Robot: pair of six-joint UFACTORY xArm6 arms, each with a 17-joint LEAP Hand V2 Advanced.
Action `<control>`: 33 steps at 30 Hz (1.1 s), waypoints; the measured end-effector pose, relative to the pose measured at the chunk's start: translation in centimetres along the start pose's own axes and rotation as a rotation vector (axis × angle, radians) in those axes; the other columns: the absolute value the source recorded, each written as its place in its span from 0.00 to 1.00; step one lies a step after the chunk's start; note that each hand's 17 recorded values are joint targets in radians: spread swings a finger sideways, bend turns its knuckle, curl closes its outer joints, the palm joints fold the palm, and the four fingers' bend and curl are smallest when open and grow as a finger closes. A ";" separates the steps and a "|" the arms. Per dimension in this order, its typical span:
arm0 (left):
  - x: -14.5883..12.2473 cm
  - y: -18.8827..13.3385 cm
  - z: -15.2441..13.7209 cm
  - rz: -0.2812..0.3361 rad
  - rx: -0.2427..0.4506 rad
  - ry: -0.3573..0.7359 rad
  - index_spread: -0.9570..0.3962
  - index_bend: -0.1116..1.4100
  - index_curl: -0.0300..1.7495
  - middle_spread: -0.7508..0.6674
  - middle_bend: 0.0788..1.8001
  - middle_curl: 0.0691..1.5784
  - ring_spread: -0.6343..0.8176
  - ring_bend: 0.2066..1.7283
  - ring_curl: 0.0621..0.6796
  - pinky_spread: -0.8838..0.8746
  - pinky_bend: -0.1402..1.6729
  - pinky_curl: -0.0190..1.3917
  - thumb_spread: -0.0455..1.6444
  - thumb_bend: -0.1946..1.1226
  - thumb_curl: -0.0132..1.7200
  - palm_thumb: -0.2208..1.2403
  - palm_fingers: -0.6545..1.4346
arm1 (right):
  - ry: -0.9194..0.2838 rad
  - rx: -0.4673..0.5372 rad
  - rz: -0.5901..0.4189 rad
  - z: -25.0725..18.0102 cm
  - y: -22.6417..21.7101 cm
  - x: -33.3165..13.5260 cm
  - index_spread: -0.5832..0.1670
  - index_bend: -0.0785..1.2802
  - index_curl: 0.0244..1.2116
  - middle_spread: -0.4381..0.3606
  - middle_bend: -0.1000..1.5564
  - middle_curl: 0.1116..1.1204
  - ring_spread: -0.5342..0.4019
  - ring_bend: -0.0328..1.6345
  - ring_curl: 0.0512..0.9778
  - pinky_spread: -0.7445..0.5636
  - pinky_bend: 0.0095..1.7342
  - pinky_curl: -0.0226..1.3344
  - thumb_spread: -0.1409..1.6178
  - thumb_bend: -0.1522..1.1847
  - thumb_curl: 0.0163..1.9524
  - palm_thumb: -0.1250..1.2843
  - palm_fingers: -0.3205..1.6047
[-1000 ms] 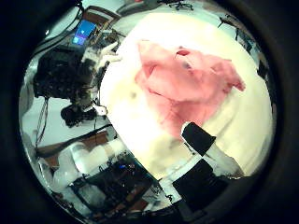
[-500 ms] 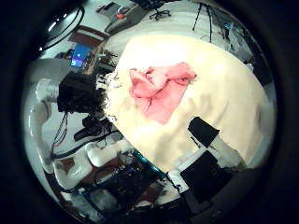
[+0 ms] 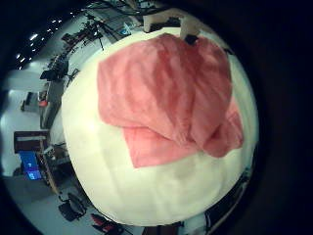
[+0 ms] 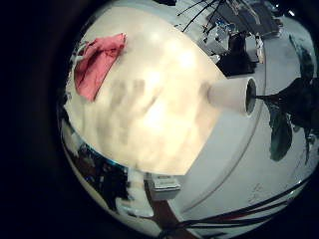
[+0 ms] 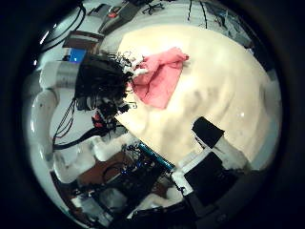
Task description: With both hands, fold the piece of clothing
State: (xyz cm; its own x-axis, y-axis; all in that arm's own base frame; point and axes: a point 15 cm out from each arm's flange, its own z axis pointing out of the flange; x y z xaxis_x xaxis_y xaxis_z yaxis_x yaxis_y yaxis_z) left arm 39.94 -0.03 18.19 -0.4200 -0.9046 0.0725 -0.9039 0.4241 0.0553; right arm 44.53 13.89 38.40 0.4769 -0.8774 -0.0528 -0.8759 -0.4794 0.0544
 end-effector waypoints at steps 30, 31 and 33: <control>1.0 2.2 -6.3 -0.034 0.014 0.007 0.73 0.18 0.20 0.68 0.06 0.14 0.78 0.08 0.27 0.80 0.18 0.22 0.77 0.14 0.15 0.34 0.30 | 0.001 0.003 -0.002 -0.5 0.5 0.4 0.27 0.19 0.24 0.59 0.18 0.22 0.77 0.14 0.19 0.88 0.15 0.25 0.67 0.10 0.32 0.78 0.24; 1.0 2.4 -7.0 -0.040 0.018 0.006 0.73 0.18 0.20 0.68 0.06 0.14 0.78 0.08 0.27 0.80 0.18 0.22 0.77 0.14 0.15 0.34 0.30 | 0.000 -0.001 -0.002 -0.5 0.7 0.3 0.27 0.18 0.24 0.59 0.18 0.22 0.77 0.14 0.19 0.88 0.15 0.25 0.67 0.10 0.32 0.78 0.24; 0.9 3.1 -8.2 -0.060 0.015 0.010 0.73 0.18 0.20 0.68 0.06 0.14 0.78 0.08 0.28 0.80 0.18 0.22 0.77 0.14 0.15 0.35 0.31 | -0.007 -0.028 -0.001 -0.4 1.4 0.1 0.27 0.18 0.24 0.59 0.18 0.22 0.77 0.13 0.19 0.88 0.15 0.25 0.67 0.10 0.32 0.78 0.24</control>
State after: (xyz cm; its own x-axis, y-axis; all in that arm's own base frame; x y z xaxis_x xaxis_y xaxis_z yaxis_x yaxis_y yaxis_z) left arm 37.42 0.84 26.57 -0.3646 -0.9278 0.0790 -0.9285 0.3687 0.0445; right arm 43.36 13.10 38.88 0.4770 -0.8769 -0.0593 -0.8731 -0.4805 0.0822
